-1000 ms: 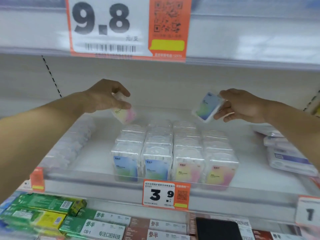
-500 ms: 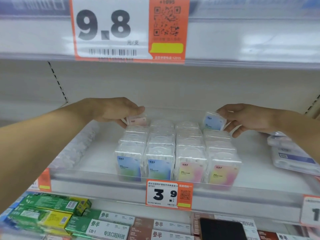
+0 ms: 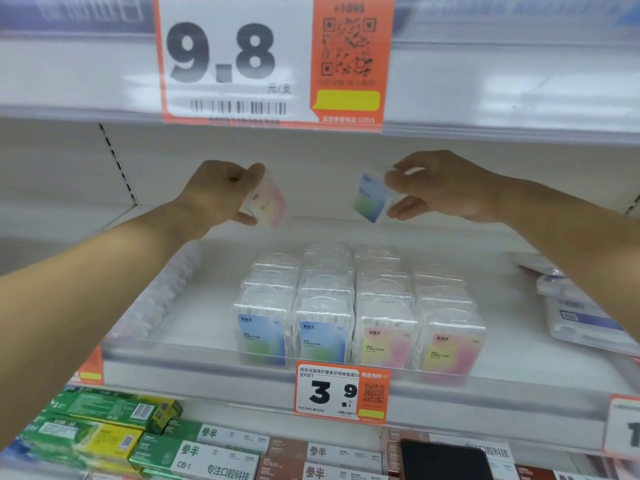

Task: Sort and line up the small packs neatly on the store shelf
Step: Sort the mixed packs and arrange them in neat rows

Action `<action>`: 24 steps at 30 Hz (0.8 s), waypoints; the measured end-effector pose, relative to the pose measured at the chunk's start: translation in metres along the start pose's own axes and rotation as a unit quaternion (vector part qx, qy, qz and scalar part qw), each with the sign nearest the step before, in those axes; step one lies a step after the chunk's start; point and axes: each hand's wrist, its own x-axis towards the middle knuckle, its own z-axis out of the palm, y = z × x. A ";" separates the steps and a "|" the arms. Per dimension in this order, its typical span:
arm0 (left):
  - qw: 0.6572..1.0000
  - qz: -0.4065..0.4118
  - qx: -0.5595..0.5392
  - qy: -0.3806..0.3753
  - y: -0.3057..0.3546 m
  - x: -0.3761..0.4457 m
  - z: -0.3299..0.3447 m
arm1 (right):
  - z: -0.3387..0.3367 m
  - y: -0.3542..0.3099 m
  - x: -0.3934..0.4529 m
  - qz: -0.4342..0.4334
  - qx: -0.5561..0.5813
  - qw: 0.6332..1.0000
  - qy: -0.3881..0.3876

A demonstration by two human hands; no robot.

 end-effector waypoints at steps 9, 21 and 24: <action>0.977 0.135 -0.095 0.133 -0.010 -0.015 -0.029 | 0.090 -0.033 0.035 0.029 -0.137 0.968 -0.207; 0.984 0.134 -0.086 0.084 0.006 -0.025 -0.014 | 0.104 -0.032 0.033 0.083 -0.174 0.937 -0.292; 0.983 0.137 -0.083 0.094 0.017 -0.024 -0.006 | 0.091 -0.033 0.028 0.088 -0.180 0.945 -0.258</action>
